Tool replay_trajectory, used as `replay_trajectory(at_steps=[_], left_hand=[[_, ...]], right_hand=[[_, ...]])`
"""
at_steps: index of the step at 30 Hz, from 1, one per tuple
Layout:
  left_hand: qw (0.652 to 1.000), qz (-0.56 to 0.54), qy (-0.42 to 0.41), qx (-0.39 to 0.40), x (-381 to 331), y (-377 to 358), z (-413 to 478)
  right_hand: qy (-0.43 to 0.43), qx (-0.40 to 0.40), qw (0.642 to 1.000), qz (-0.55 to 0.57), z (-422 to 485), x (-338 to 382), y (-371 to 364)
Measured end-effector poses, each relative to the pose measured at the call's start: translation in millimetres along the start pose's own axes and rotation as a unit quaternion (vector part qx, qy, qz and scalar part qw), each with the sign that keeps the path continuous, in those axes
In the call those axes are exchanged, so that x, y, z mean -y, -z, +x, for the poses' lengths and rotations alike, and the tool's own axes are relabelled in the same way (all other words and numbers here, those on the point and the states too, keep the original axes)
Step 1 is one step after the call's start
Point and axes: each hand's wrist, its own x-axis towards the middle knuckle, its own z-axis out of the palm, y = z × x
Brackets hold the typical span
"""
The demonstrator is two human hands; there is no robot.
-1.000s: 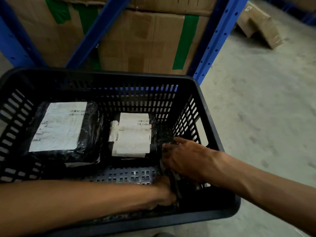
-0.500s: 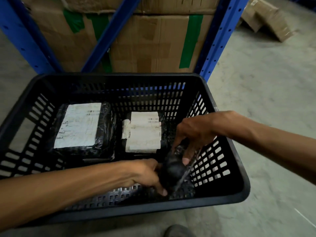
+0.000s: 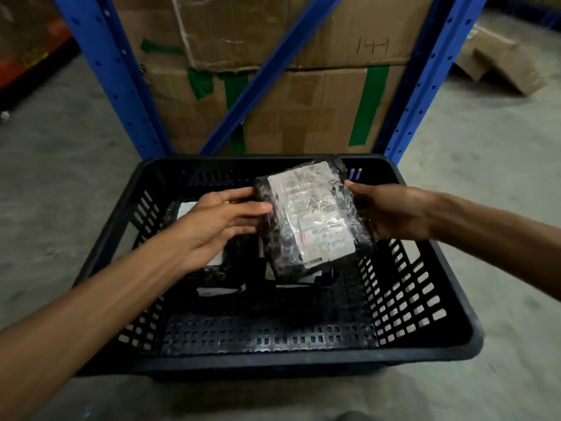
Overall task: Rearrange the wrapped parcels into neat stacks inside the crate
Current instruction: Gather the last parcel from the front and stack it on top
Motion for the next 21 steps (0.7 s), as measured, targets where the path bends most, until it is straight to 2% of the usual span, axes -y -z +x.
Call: replay_trajectory(at_steps=[4,8,10,13,16,20,21], left_hand=[[0.994,0.020,-0.082,-0.064,20.7,-22.3,20.6],[0.977,0.153,-0.124,-0.083,40.9,-39.8,42.2],[0.973,0.174,-0.119,-0.099,49.1,-36.6,53.0],[0.962,0.240,-0.096,-0.087,63.1,-29.3,64.3],[0.914,0.384,-0.110,-0.063,76.3,-34.1,70.0],[0.898,0.423,-0.108,-0.056,78.1,-34.5,70.4],[0.900,0.423,-0.097,-0.042,75.8,-32.7,68.2]], right_hand=[[0.003,-0.037,0.995,0.091,4.8,-10.3,-18.6],[0.036,-0.055,0.996,0.056,6.6,-22.6,-37.5],[0.037,-0.067,0.996,0.035,13.6,-29.2,-39.4],[0.041,-0.079,0.993,-0.074,29.6,-39.8,-41.3],[0.033,-0.043,0.972,-0.229,30.9,-41.0,-51.5],[-0.003,-0.016,0.956,-0.294,34.8,-33.9,-47.0],[-0.012,-0.037,0.952,-0.304,37.7,-32.2,-44.4]])
